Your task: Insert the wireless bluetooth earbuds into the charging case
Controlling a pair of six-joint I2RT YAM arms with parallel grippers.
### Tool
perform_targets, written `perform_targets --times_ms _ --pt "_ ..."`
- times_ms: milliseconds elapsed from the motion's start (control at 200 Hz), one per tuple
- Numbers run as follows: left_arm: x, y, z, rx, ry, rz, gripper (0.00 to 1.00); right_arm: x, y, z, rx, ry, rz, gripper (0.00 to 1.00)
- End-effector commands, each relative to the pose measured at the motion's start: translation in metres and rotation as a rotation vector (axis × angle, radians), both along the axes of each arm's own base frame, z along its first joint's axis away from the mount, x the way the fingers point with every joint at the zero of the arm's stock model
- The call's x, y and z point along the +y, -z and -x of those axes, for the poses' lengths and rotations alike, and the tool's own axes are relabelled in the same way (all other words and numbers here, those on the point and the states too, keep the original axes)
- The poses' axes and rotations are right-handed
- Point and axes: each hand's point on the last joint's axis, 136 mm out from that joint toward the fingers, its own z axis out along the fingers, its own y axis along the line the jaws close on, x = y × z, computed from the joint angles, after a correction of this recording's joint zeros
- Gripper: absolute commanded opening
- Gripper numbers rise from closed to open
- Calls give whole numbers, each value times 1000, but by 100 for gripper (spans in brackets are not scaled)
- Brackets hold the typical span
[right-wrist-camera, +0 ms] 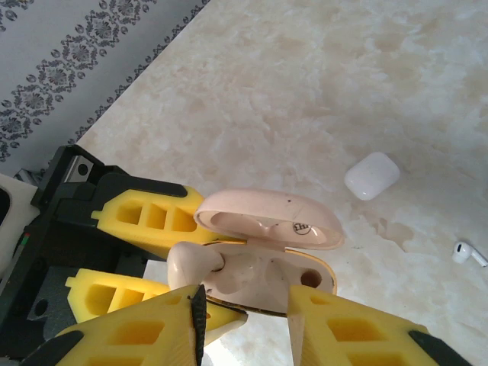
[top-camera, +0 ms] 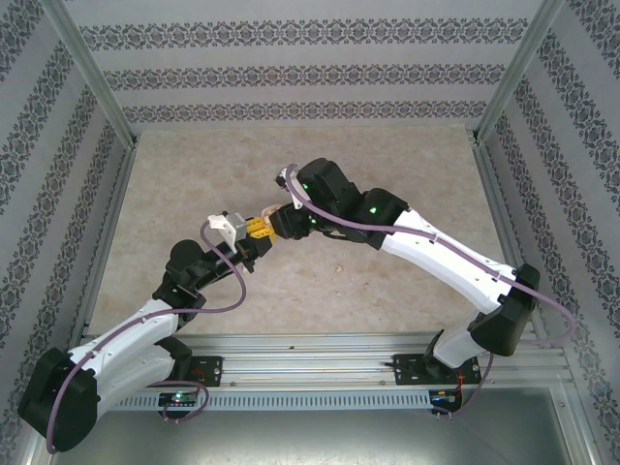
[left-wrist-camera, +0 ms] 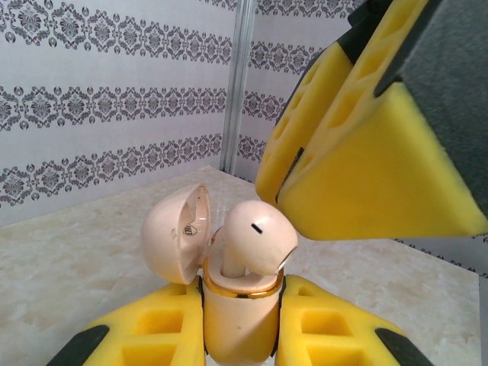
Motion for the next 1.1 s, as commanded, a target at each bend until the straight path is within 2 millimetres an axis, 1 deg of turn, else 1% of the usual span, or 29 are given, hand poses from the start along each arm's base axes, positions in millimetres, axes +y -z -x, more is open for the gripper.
perform_targets --times_ms 0,105,355,605,764,1094 --pt "-2 -10 6 -27 20 22 0 2 -27 12 -41 -39 -55 37" --pt "-2 -10 6 -28 18 22 0 10 -29 16 -37 -60 -58 37" --pt "-2 -10 7 -28 21 21 0 18 -18 12 -22 -69 -20 37" --pt "-2 -11 7 -31 21 20 0 21 -7 7 -9 -74 16 37" --pt "-2 -11 7 -33 22 19 0 16 -6 3 -12 -57 28 35" --pt "-2 -12 8 -34 23 20 0 4 -4 -5 -15 -31 55 35"
